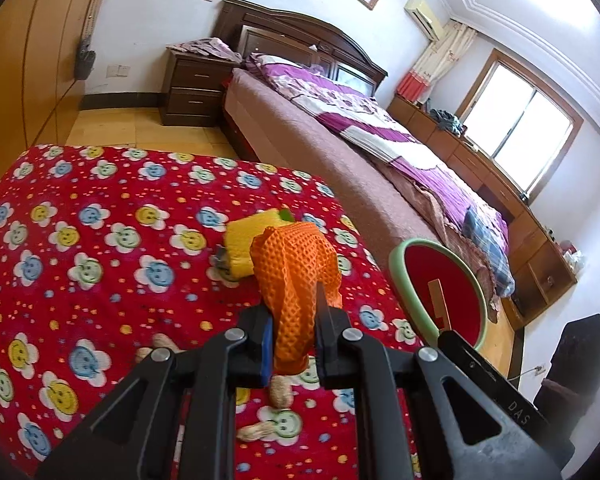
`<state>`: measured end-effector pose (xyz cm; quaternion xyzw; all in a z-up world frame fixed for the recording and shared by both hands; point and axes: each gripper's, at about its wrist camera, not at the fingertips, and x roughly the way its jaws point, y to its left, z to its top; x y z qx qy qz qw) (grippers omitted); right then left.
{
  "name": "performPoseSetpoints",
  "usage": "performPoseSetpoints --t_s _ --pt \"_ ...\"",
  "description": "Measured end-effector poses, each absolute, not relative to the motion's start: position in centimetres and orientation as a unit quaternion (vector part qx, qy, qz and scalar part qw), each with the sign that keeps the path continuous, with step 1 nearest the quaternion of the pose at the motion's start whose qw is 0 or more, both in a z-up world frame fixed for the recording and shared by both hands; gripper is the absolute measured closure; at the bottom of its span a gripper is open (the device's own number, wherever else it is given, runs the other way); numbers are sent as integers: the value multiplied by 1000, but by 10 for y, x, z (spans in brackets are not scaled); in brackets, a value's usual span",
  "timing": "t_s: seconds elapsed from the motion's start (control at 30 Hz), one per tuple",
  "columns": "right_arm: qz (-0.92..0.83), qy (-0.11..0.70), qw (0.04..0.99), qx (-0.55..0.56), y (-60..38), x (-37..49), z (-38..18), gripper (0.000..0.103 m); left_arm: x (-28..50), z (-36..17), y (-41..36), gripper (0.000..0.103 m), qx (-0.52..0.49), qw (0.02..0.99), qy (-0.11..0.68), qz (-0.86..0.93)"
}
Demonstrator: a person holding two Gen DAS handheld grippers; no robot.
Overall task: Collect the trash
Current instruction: 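Carry the orange net with the left tool and wooden stick with the right tool over the bucket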
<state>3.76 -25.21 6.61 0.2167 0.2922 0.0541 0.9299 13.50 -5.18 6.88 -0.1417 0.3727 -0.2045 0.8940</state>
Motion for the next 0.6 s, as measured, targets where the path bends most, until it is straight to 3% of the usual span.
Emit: performPoseSetpoints --t_s 0.6 --pt "-21 257 928 269 -340 19 58 93 139 72 -157 88 -88 876 381 -282"
